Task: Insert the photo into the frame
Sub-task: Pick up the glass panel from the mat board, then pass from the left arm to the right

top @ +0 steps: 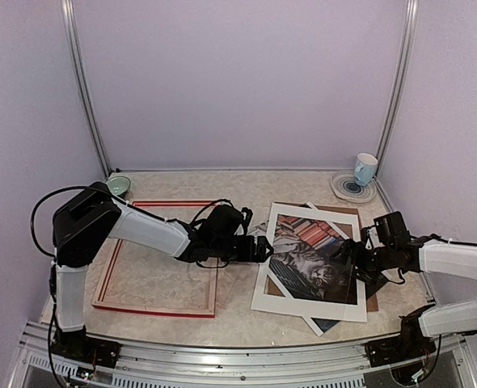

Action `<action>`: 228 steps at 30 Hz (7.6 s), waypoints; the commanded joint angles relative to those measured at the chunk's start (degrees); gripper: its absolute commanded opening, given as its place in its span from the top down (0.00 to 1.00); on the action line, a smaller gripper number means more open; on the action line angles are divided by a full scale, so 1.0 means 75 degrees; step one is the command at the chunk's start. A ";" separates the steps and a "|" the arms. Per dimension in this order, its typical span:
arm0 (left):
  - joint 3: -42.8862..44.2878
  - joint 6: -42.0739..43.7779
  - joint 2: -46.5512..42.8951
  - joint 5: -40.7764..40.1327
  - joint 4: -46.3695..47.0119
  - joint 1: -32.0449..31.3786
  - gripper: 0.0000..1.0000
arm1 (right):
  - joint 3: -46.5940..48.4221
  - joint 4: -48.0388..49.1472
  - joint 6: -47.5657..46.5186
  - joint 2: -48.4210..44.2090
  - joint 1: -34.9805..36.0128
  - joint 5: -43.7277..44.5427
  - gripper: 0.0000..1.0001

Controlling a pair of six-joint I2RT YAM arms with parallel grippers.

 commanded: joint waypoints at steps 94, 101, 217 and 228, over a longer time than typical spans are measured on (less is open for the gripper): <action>-0.1243 -0.1344 -0.1304 0.2839 0.2682 0.0182 0.03 | 0.0058 0.0316 -0.0815 -0.0682 -0.0289 -0.0058 0.01; -0.1510 -0.1726 -0.1304 0.3110 0.3525 0.0207 0.02 | -0.0148 0.0533 -0.0790 -0.0517 -0.0289 -0.0191 0.01; -0.3751 -0.1939 -0.5220 0.2444 0.2683 0.0723 0.95 | -0.0059 0.4607 0.0661 0.1661 0.0267 -0.2779 0.01; -0.3787 -0.1987 -0.5246 0.2510 0.2925 0.0712 0.95 | 0.0103 0.5235 0.1002 0.2445 0.0529 -0.2994 0.01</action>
